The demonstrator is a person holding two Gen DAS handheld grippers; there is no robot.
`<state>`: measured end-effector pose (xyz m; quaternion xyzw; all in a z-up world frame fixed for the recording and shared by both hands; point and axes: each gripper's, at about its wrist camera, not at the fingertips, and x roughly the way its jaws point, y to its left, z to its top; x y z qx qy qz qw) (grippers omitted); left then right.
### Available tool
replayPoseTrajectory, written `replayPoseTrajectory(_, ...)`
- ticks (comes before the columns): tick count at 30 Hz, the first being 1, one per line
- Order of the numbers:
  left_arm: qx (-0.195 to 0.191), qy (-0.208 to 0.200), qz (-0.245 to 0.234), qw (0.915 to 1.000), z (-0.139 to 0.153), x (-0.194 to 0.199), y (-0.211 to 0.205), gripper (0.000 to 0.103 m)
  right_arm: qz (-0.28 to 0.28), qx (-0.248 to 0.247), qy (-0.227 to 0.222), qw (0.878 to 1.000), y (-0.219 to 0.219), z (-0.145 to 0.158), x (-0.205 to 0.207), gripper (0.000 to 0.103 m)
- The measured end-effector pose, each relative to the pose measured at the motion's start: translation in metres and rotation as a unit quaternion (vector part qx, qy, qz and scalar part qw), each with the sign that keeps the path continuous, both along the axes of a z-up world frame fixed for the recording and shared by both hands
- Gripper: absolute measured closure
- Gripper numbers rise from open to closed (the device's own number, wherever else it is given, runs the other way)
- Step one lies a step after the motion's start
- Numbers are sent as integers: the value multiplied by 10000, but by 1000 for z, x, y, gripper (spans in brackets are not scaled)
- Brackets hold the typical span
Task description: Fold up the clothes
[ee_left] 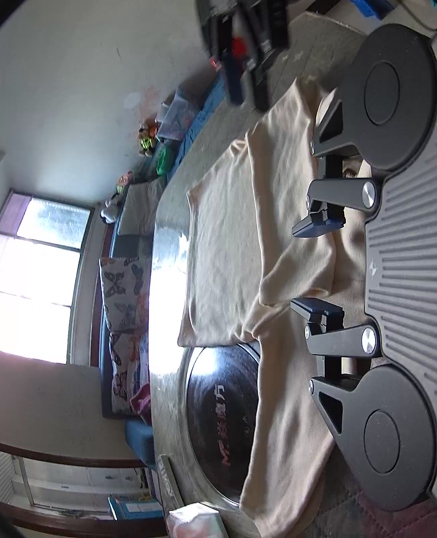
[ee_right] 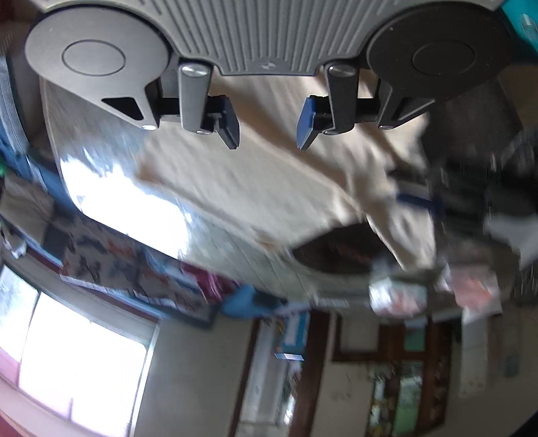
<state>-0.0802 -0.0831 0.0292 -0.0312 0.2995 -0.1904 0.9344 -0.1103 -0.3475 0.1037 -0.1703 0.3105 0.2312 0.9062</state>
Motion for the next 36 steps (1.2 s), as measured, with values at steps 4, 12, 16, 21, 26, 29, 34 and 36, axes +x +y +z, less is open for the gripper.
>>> replayPoseTrajectory(4, 45, 242, 169, 9996, -10, 7, 1, 62, -222, -136, 227, 9994, -25, -17, -15, 56)
replayPoseTrajectory(12, 145, 135, 301, 9994, -3, 8, -5, 97, -604, 343, 376, 9969, -51, -33, -16, 58)
replayPoseTrajectory(16, 215, -18, 287, 9994, 6, 6, -7, 97, -690, 535, 477, 9950, -56, -40, -11, 75)
replayPoseTrajectory(21, 383, 158, 286, 9987, 3, 6, -2, 94, -671, 471, 611, 9948, -60, -41, -11, 76)
replayPoseTrajectory(26, 394, 6, 244, 9989, 14, 7, 0, 92, -505, 443, 492, 9965, -61, -26, -6, 76)
replayPoseTrajectory(29, 317, -103, 128, 9994, 22, 13, -7, 91, -473, 476, 345, 9972, -55, -21, 11, 76)
replayPoseTrajectory(34, 330, -66, -108, 9994, 14, 37, -26, 91, -429, 620, 332, 9966, -43, -27, 44, 76)
replayPoseTrajectory(36, 370, -15, -129, 9992, 7, 44, -30, 91, -401, 556, 350, 9970, -39, -34, 52, 76)
